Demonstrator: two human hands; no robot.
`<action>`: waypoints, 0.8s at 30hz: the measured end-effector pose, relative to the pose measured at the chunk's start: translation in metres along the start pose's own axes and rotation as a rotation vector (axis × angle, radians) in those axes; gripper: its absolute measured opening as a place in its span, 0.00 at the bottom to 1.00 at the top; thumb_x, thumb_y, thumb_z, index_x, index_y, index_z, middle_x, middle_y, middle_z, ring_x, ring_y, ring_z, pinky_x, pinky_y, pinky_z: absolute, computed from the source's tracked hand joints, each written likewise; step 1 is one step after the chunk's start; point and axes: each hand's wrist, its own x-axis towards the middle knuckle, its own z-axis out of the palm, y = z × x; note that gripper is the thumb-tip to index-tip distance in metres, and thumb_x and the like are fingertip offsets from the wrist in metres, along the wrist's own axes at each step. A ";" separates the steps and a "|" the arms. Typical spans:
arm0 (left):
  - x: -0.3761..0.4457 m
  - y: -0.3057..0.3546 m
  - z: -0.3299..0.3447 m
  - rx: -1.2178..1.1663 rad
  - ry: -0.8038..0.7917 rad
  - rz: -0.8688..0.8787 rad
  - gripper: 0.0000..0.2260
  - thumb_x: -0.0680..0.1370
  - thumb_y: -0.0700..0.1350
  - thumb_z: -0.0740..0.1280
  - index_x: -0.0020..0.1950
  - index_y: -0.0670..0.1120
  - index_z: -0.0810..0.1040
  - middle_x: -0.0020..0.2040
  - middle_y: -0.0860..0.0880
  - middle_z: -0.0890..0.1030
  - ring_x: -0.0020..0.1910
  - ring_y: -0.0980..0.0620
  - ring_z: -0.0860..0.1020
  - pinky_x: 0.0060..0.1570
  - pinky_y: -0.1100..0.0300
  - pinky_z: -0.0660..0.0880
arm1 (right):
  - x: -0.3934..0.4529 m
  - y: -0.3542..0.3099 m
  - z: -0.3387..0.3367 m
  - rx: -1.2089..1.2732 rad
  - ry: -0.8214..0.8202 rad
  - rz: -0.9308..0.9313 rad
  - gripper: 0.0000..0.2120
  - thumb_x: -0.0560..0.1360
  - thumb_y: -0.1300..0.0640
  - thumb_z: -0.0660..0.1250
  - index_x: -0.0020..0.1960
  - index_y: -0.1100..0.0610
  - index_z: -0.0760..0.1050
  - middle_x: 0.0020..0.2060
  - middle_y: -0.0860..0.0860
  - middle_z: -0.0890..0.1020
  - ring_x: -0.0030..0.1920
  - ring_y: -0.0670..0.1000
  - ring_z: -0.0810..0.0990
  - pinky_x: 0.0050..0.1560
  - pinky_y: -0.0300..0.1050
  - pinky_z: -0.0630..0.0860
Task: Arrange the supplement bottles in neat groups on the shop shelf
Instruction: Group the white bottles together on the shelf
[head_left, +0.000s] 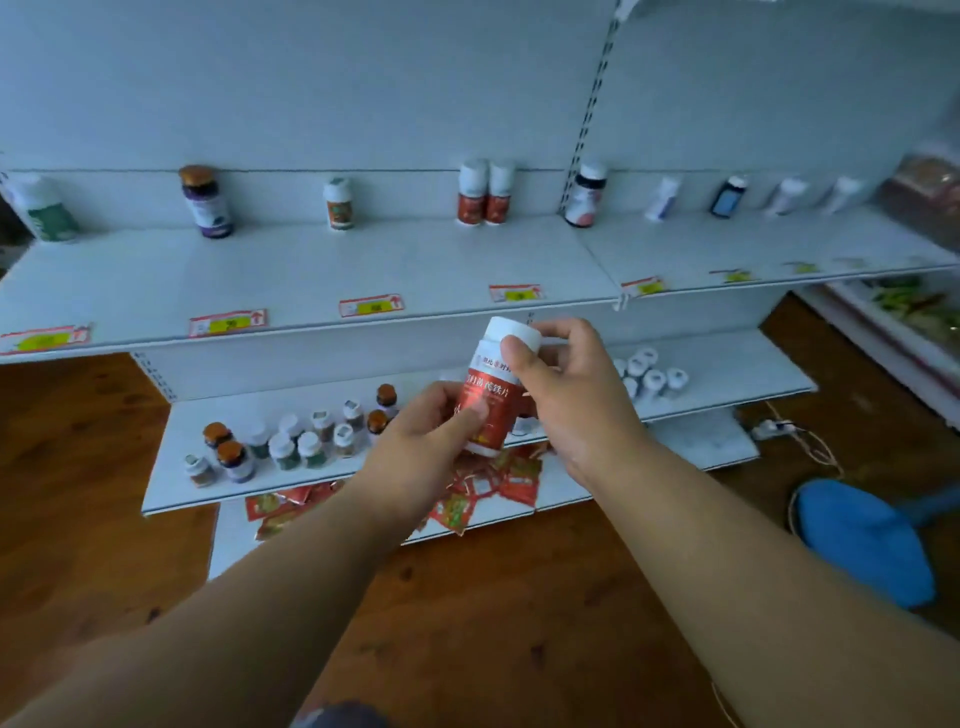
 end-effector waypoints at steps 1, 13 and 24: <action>0.008 0.007 0.013 0.031 0.027 0.015 0.10 0.82 0.51 0.64 0.60 0.50 0.77 0.49 0.47 0.84 0.45 0.48 0.84 0.39 0.61 0.79 | 0.007 -0.001 -0.012 0.024 0.020 0.005 0.17 0.71 0.42 0.73 0.55 0.44 0.72 0.52 0.50 0.82 0.48 0.50 0.84 0.43 0.53 0.84; 0.174 0.051 0.052 0.216 0.054 0.069 0.13 0.77 0.58 0.65 0.60 0.56 0.76 0.48 0.55 0.84 0.49 0.52 0.83 0.55 0.47 0.79 | 0.162 -0.001 -0.058 -0.011 0.054 0.002 0.18 0.67 0.41 0.73 0.52 0.46 0.74 0.48 0.49 0.84 0.46 0.51 0.86 0.52 0.57 0.82; 0.316 0.065 0.031 0.418 0.209 0.049 0.10 0.75 0.47 0.73 0.55 0.53 0.79 0.46 0.57 0.85 0.43 0.63 0.83 0.45 0.65 0.77 | 0.323 0.015 -0.046 -0.225 -0.202 -0.060 0.23 0.72 0.53 0.75 0.64 0.39 0.73 0.49 0.47 0.82 0.48 0.50 0.84 0.54 0.56 0.81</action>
